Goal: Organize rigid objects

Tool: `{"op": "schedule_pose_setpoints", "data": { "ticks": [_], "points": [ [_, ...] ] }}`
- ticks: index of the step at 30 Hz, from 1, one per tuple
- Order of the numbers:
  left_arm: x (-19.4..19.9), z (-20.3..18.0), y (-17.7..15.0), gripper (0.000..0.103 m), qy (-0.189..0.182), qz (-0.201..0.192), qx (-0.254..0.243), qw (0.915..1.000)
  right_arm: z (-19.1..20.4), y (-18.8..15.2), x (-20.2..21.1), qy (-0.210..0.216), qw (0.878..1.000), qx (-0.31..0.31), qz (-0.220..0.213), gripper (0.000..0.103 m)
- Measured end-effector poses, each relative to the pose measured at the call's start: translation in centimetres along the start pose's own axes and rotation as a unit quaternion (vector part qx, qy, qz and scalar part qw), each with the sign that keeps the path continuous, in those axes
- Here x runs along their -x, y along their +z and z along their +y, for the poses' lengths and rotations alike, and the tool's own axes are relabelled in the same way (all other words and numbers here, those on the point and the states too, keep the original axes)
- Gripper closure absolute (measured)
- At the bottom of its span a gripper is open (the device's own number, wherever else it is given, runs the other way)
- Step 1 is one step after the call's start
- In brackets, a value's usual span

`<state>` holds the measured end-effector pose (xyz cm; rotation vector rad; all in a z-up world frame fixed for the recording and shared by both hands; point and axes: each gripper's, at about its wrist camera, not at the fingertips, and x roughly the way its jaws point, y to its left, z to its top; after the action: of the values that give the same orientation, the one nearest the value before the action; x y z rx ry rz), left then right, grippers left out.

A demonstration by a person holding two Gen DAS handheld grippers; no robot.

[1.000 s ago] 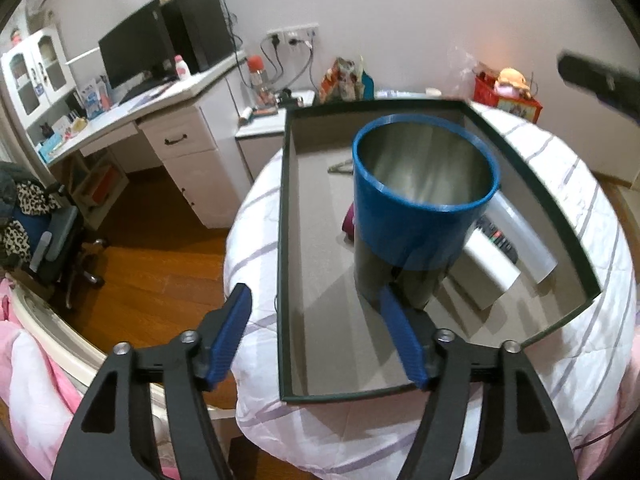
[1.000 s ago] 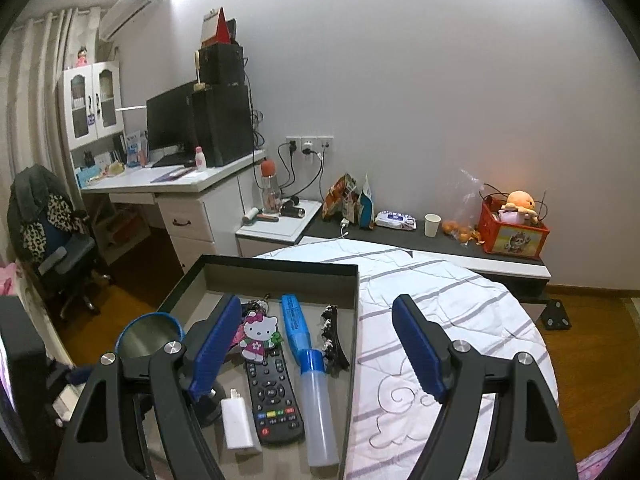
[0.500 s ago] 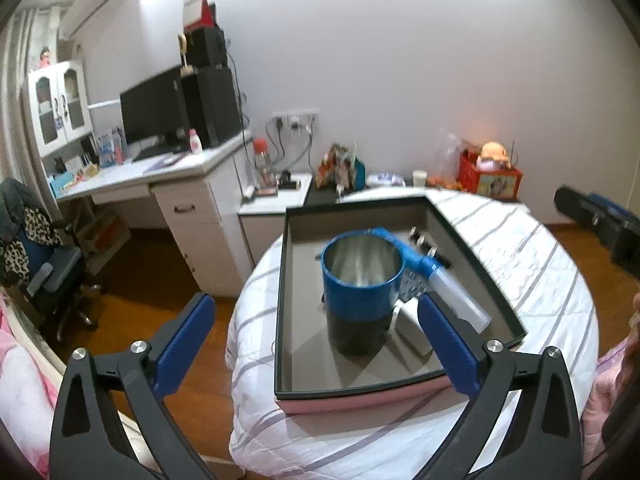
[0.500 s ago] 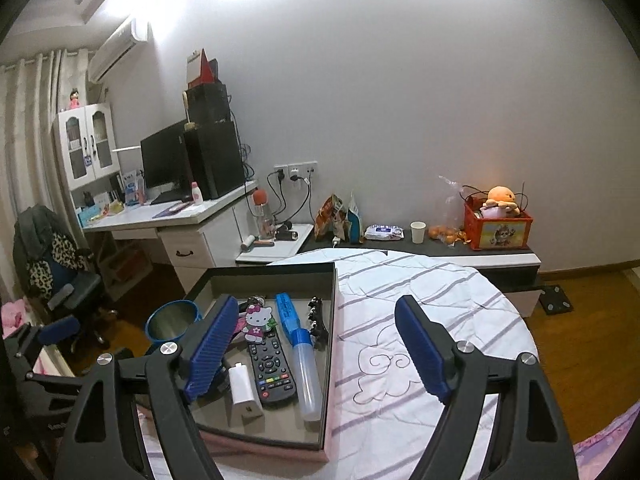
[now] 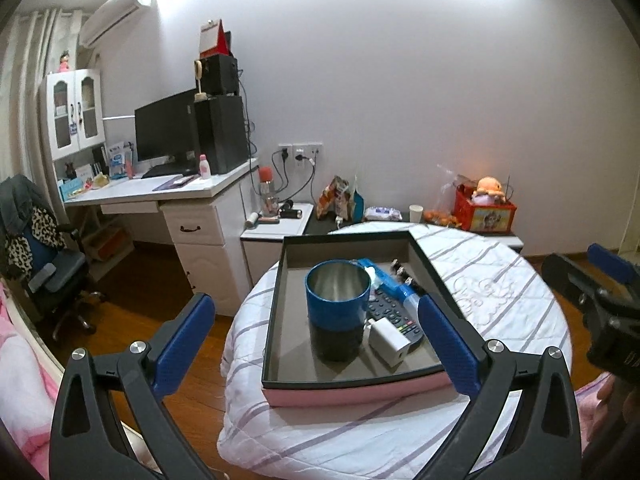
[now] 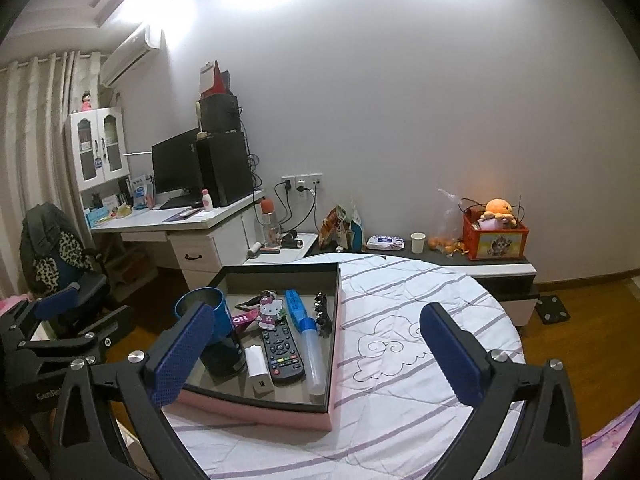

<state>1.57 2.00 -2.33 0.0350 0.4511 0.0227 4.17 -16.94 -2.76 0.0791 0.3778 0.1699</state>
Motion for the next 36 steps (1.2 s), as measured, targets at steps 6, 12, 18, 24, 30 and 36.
{"op": "schedule_pose_setpoints", "data": {
  "ticks": [6,12,18,24,30,36],
  "points": [
    [1.6,0.1,0.1,0.000,-0.001,-0.015,0.015,0.9998,0.2,0.1,1.2,-0.006,1.000,0.008,-0.012,0.000],
    [2.0,-0.1,0.2,0.000,0.005,-0.019,0.016,0.9997,0.8,0.1,2.3,0.003,1.000,0.017,-0.021,0.000],
    [3.4,0.1,0.2,0.000,0.025,-0.048,0.016,0.9984,1.3,0.2,3.1,0.016,0.999,0.026,-0.040,0.000],
    [4.8,0.0,0.8,0.000,0.018,-0.060,0.012,0.9979,1.7,0.7,3.4,0.022,0.998,0.032,-0.041,0.000],
    [5.9,-0.5,1.9,0.000,0.020,-0.061,0.001,0.9979,2.3,2.2,4.0,0.025,0.998,0.043,-0.032,0.000],
    [7.0,-0.7,3.4,0.000,0.019,-0.074,0.003,0.9971,2.2,3.4,4.5,0.023,0.998,0.044,-0.038,0.000]
  ]
}}
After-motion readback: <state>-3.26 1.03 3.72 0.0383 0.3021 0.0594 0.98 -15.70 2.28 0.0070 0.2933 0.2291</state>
